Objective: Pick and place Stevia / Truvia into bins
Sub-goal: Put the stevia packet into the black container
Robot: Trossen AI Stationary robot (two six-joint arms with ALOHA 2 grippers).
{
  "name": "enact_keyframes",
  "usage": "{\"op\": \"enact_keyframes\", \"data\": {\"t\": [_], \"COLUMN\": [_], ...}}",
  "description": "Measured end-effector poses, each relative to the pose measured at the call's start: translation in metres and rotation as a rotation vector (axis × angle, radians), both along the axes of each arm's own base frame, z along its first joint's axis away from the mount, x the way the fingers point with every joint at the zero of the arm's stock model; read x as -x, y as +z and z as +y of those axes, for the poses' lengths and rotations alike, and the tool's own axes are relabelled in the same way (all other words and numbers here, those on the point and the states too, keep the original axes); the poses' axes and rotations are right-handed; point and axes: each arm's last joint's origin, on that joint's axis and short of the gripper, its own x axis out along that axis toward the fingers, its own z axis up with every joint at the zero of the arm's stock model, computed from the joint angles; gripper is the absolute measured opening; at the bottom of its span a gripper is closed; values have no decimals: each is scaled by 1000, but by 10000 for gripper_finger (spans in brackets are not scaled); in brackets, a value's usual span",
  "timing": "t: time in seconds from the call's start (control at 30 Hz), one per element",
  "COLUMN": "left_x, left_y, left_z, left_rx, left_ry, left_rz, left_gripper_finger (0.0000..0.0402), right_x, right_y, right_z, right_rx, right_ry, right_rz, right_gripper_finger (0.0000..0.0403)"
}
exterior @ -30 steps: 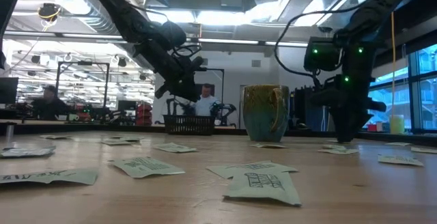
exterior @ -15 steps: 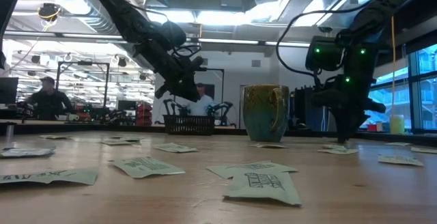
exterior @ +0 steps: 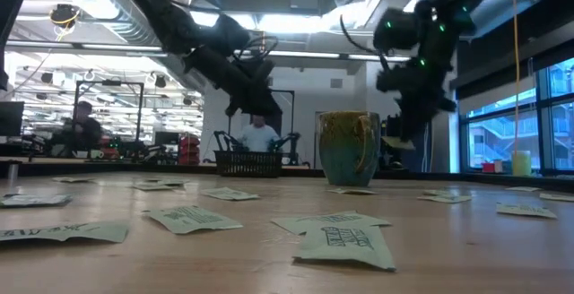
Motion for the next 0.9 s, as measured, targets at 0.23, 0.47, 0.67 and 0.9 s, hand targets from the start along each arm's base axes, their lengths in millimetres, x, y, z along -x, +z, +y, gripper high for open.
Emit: {"op": "enact_keyframes", "data": {"t": [0.23, 0.47, 0.67, 0.9], "left_x": [-9, -22, -36, -44], "left_y": [6, 17, 36, 51], "left_z": [-8, -23, -48, -74], "left_rx": [-17, -21, -90, -117], "left_ry": [-84, -289, -576, -884], "left_rz": [-72, -205, -400, -546], "left_gripper_finger": [82, 102, 118, 123], "right_x": [-20, -41, -54, -56], "right_y": [58, 105, 122, 126], "right_z": [-8, 0, 12, 18], "right_rx": [76, -55, -160, -221], "right_ry": [104, 404, 644, 715], "right_rz": [-131, -470, -722, -780], "right_gripper_finger": [2, 2, 2, 2]}}
